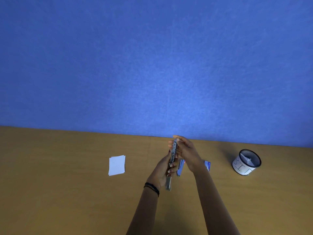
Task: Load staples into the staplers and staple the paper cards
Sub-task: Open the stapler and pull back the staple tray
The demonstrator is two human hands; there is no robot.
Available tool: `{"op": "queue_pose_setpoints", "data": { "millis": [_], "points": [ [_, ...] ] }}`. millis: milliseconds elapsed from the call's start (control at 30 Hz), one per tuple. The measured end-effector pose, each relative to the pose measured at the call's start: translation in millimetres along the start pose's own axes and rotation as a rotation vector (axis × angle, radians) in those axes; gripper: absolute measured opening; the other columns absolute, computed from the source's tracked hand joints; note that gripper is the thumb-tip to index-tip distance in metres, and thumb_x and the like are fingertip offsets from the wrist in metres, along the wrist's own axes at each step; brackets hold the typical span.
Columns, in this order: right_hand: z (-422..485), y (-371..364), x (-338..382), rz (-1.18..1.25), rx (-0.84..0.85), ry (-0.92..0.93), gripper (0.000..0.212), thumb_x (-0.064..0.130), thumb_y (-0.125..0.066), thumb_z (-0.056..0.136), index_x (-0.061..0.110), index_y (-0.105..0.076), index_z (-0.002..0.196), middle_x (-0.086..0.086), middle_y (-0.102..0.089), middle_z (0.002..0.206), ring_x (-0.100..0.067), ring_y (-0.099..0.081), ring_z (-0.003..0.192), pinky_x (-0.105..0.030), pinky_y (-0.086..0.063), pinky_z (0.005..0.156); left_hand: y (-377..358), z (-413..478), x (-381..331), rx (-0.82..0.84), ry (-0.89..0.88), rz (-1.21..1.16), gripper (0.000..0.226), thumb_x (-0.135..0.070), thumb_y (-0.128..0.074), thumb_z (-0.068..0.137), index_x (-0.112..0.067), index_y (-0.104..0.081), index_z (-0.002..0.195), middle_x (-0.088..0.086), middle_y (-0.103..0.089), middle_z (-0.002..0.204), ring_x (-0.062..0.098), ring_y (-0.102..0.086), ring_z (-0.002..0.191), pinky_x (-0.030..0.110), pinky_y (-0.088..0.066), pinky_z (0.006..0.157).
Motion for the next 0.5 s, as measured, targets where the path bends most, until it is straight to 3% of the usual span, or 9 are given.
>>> {"op": "queue_pose_setpoints", "data": {
  "millis": [133, 300, 500],
  "points": [
    [1, -9, -5, 0.047, -0.109, -0.092, 0.027, 0.008, -0.040, 0.098, -0.008, -0.057, 0.111, -0.021, -0.067, 0.104, -0.019, -0.065, 0.076, -0.017, -0.052, 0.052, -3, 1, 1, -0.130, -0.073, 0.103, 0.042, -0.037, -0.026, 0.103, -0.019, -0.051, 0.075, -0.009, -0.036, 0.051, 0.003, -0.025, 0.037, 0.016, -0.022, 0.036],
    [3, -15, -9, 0.126, -0.145, -0.128, 0.019, 0.005, -0.045, 0.095, 0.000, -0.063, 0.091, -0.014, -0.069, 0.095, -0.018, -0.066, 0.080, -0.024, -0.053, 0.071, -2, 3, -3, -0.216, -0.125, 0.256, 0.040, -0.028, -0.028, 0.101, -0.017, -0.043, 0.065, -0.006, -0.034, 0.050, 0.006, -0.025, 0.037, 0.019, -0.019, 0.039],
    [6, -20, -12, 0.222, -0.181, -0.166, 0.019, 0.008, -0.049, 0.093, 0.008, -0.064, 0.081, -0.006, -0.071, 0.083, -0.012, -0.066, 0.073, -0.024, -0.050, 0.070, 1, 8, -1, -0.241, -0.152, 0.309, 0.037, -0.025, -0.027, 0.103, -0.015, -0.039, 0.069, -0.003, -0.034, 0.051, 0.006, -0.026, 0.036, 0.018, -0.021, 0.037]
  ]
}}
Point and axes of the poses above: each hand's wrist, its own z-axis towards the middle knuckle, its own y-axis out of the back of the hand, x = y × z, the point moved 3 cm from there along z, towards the middle knuckle
